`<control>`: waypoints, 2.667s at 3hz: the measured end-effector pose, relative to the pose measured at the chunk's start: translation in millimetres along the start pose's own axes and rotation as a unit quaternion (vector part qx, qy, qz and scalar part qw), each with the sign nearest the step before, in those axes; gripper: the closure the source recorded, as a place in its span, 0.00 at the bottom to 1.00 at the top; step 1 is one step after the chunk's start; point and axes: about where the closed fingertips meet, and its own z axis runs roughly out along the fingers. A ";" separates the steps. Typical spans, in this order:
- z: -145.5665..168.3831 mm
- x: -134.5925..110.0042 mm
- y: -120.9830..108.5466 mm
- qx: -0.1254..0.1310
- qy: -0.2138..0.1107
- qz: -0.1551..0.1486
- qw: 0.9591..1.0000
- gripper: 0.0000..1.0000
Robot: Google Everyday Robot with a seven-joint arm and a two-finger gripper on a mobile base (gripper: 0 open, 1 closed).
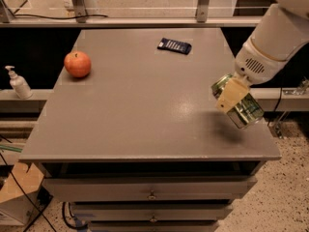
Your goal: Place green can upright
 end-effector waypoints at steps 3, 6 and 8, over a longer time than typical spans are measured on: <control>-42.4 -49.3 -1.6 -0.022 -0.249 -0.154 0.956 1.00; -33.9 -38.9 0.2 -0.005 -0.312 -0.166 0.936 1.00; -27.1 -23.3 -4.4 -0.012 -0.430 -0.124 0.894 1.00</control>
Offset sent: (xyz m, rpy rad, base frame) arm 0.0261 0.0266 0.0597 0.4299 -0.4829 0.4808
